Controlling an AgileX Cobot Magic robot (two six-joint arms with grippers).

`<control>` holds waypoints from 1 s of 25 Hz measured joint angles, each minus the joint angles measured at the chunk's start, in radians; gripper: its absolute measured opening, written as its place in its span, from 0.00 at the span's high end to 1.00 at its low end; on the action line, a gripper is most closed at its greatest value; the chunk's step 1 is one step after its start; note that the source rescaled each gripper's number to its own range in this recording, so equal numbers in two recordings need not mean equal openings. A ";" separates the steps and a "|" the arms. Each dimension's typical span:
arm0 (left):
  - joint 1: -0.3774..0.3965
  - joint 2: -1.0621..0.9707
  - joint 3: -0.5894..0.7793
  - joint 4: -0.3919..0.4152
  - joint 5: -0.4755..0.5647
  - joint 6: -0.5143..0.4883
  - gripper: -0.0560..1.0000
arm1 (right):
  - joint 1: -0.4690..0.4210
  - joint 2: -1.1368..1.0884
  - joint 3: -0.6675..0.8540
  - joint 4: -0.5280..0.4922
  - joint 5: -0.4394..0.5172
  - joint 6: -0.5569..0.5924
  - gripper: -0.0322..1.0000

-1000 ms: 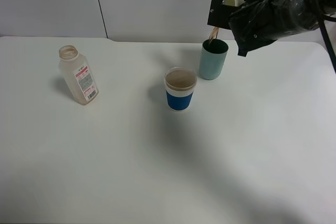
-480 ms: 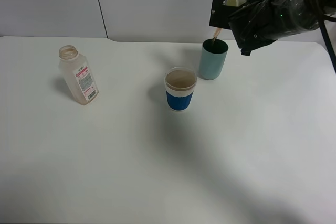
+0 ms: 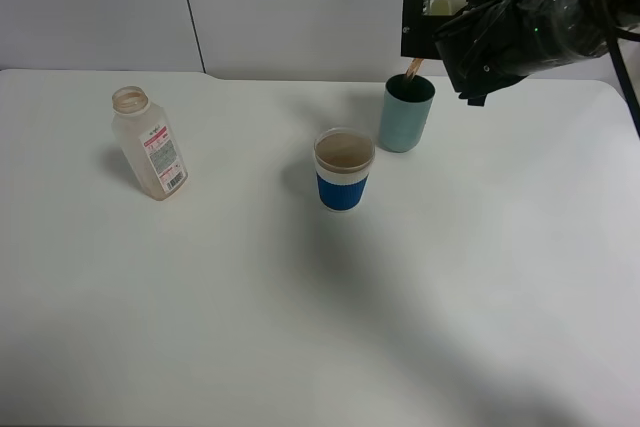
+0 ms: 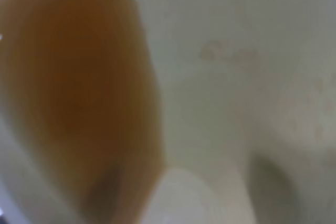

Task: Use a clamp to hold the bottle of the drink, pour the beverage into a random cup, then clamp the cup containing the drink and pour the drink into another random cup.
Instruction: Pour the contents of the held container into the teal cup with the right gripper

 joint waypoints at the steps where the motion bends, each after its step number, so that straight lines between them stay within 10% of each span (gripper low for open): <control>1: 0.000 0.000 0.000 0.000 0.000 0.000 0.01 | 0.001 0.000 0.000 0.000 0.002 -0.010 0.95; 25: 0.000 0.000 0.000 0.000 0.000 0.000 0.01 | 0.026 0.000 -0.001 0.000 0.014 -0.278 0.95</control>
